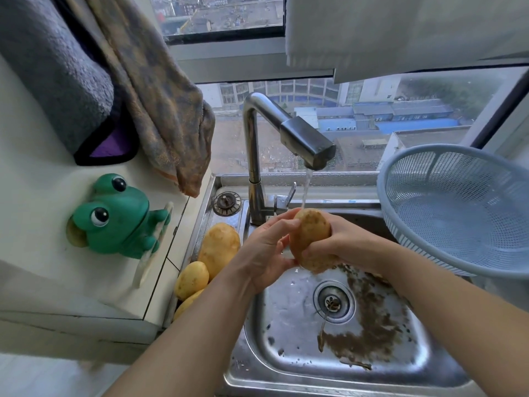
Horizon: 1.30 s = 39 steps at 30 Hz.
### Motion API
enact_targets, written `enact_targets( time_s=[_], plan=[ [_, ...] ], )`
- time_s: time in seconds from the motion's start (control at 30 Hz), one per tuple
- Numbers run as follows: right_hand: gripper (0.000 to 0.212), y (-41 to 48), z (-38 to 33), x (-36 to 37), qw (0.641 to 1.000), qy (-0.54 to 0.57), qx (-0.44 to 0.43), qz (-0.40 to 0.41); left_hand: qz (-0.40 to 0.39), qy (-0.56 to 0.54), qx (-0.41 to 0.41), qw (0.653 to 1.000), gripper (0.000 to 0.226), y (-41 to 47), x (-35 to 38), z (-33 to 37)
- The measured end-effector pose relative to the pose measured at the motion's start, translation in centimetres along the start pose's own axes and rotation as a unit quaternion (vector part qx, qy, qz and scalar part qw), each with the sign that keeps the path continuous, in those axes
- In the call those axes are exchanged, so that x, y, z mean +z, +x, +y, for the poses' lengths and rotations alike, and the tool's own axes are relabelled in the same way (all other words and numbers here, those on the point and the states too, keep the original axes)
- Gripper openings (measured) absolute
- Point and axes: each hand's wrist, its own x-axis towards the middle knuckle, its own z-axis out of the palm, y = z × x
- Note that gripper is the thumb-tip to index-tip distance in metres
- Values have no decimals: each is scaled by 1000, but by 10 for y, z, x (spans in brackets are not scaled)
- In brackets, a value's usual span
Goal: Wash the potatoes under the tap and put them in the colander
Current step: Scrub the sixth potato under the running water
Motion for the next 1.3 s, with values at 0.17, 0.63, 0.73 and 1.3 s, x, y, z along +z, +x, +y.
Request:
enact_targets(
  time_s=[0.17,0.63,0.73,1.3],
  plan=[
    [61,2,3,-1,1000,-13,-1,6,11,-11,-3,1000,50,0,2,0],
    [48,0,-4,-2,1000,1,15,-3,-8,12,31,999,48,-8,3,1],
    [57,4,-2,6,997,-65,15,43,45,1,58,997,32,-4,9,-4],
    [51,8,10,10,994,-95,-1,52,78,129,161,975,13,2,14,-23]
  ],
)
